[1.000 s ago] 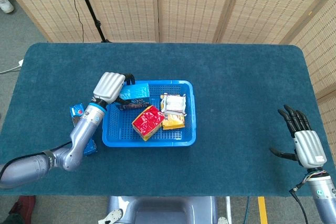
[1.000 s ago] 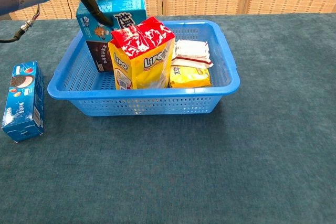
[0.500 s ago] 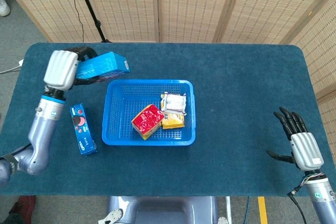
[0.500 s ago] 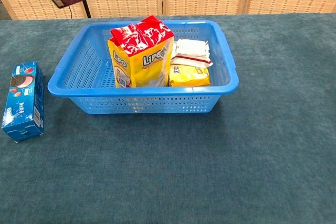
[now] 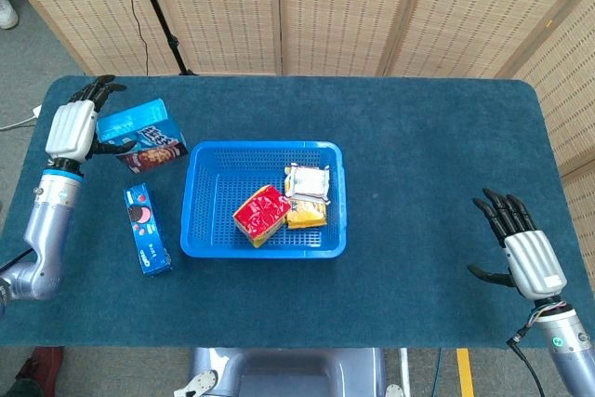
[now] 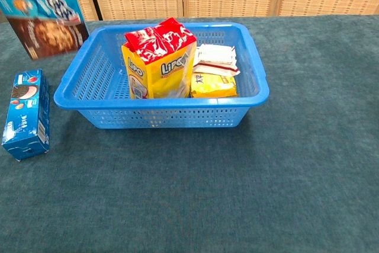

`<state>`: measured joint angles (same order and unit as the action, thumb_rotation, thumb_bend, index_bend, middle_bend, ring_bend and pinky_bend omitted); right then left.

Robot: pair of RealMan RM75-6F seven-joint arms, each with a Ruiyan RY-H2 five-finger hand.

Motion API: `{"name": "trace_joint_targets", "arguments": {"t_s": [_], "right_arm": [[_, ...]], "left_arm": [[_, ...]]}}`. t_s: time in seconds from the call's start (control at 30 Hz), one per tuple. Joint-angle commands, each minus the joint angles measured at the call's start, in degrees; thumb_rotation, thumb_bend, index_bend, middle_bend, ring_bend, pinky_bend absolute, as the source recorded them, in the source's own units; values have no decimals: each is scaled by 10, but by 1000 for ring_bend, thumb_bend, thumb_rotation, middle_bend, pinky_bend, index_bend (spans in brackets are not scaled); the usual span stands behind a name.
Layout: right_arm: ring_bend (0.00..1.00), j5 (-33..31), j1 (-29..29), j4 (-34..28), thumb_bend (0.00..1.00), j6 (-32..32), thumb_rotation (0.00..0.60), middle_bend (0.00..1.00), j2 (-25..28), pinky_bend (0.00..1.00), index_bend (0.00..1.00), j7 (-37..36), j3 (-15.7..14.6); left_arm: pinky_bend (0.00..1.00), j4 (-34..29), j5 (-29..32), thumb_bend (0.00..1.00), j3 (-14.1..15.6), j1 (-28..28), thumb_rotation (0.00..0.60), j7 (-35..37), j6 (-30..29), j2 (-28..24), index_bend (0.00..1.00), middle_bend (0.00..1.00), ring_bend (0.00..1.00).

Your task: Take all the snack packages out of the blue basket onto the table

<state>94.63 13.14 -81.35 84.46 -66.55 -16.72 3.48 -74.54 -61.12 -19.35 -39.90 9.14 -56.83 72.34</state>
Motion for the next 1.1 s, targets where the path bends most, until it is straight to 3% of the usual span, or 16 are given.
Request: {"name": "trace_joint_targets", "arguments": {"t_s": [0.03, 0.23, 0.37, 0.5, 0.67, 0.83, 1.1], "right_arm": [[0, 13, 11, -4, 0, 4, 600, 0, 13, 0, 0, -2, 5], [0, 44, 49, -52, 0, -12, 600, 0, 63, 0, 0, -37, 15], [0, 67, 104, -110, 0, -56, 600, 0, 106, 0, 0, -85, 29], [0, 75, 148, -146, 0, -98, 600, 0, 120, 0, 0, -77, 44], [0, 68, 205, -169, 0, -168, 600, 0, 110, 0, 0, -64, 58], [0, 38, 271, -149, 0, -260, 600, 0, 70, 0, 0, -19, 72], [0, -15, 339, -155, 0, -350, 600, 0, 27, 0, 0, -15, 85]], "left_arm": [[0, -14, -15, 21, 2, 13, 600, 21, -20, -12, 0, 0, 0], [0, -86, -47, 19, 2, 49, 600, 34, -65, -67, 0, 0, 0], [0, -151, -56, 20, 19, 94, 600, 17, -100, -117, 0, 0, 0], [0, -192, -69, 20, 37, 131, 600, 18, -123, -151, 0, 0, 0], [0, -225, -82, 20, 59, 179, 600, 9, -170, -175, 0, 0, 0], [0, -238, -93, 20, 78, 227, 600, 31, -216, -173, 0, 0, 0], [0, -231, -105, 20, 96, 259, 600, 43, -231, -162, 0, 0, 0]]}}
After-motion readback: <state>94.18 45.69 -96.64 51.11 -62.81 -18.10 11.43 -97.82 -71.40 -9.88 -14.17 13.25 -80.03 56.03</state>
